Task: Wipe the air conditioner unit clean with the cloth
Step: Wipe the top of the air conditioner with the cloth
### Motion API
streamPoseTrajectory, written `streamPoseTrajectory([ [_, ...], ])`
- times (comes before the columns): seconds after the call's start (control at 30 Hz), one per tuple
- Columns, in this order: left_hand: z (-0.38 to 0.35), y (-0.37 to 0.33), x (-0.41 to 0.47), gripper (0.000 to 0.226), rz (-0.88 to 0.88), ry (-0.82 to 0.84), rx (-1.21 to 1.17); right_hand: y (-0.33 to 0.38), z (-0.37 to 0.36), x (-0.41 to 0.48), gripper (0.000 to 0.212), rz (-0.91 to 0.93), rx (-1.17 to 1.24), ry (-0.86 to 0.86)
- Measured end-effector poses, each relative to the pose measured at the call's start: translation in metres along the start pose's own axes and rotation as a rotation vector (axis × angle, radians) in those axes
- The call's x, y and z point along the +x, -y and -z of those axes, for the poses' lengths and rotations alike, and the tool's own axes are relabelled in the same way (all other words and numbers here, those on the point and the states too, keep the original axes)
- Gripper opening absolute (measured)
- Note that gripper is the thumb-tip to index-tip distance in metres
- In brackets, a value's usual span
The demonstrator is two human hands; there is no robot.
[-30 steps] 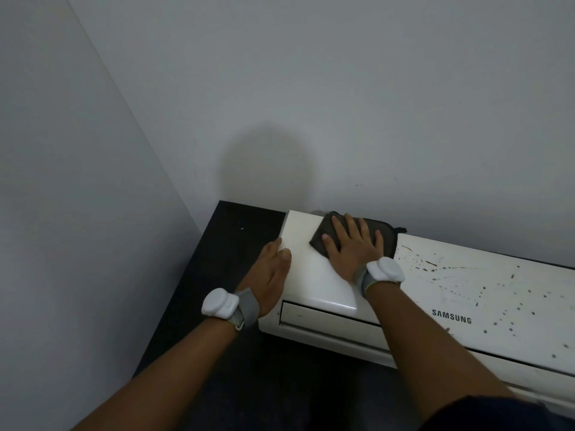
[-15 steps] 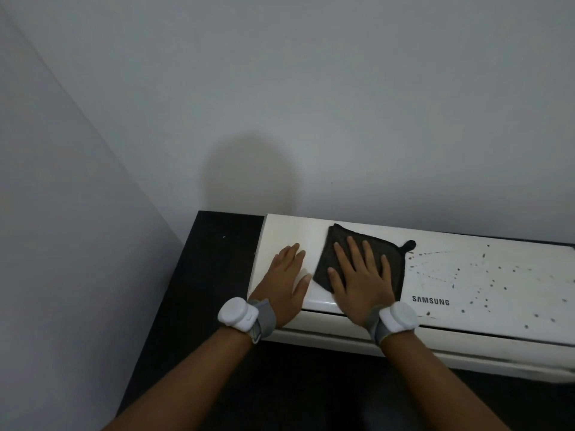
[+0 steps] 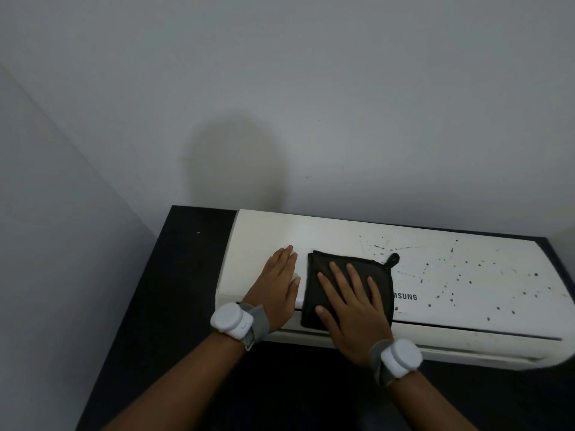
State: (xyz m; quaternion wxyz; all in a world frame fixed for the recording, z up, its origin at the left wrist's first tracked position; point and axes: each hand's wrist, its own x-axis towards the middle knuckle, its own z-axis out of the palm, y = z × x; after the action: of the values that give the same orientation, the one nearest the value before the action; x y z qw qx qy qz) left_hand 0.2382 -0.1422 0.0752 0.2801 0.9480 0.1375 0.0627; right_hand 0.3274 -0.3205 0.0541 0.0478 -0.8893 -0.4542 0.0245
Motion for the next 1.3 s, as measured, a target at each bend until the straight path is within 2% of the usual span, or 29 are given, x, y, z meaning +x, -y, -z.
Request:
streamPoseTrajectory([
  [0.43,-0.008,-0.004,0.003,0.048,0.064,-0.055,0.063,-0.020,0.006,0.097,0.064,0.016,0.066,0.058],
  [0.7,-0.003,-0.003,0.003,0.051,0.081,-0.023,0.075,-0.055,-0.001,0.144,0.069,-0.096,0.125,0.073],
  [0.9,-0.004,-0.007,0.003,0.054,0.102,-0.004,0.089,-0.093,0.003,0.138,0.075,-0.180,0.117,0.108],
  [1.0,-0.006,-0.007,0.004,0.055,0.105,0.004,0.106,-0.107,0.003,0.119,0.072,-0.228,0.080,0.036],
  [1.07,-0.008,-0.010,0.005,0.057,0.114,-0.001,0.111,-0.111,0.003,0.106,0.070,-0.245,0.058,-0.006],
  [1.3,-0.019,-0.026,0.012,0.061,0.168,-0.014,0.106,-0.104,0.010,0.062,0.065,-0.279,0.054,0.011],
])
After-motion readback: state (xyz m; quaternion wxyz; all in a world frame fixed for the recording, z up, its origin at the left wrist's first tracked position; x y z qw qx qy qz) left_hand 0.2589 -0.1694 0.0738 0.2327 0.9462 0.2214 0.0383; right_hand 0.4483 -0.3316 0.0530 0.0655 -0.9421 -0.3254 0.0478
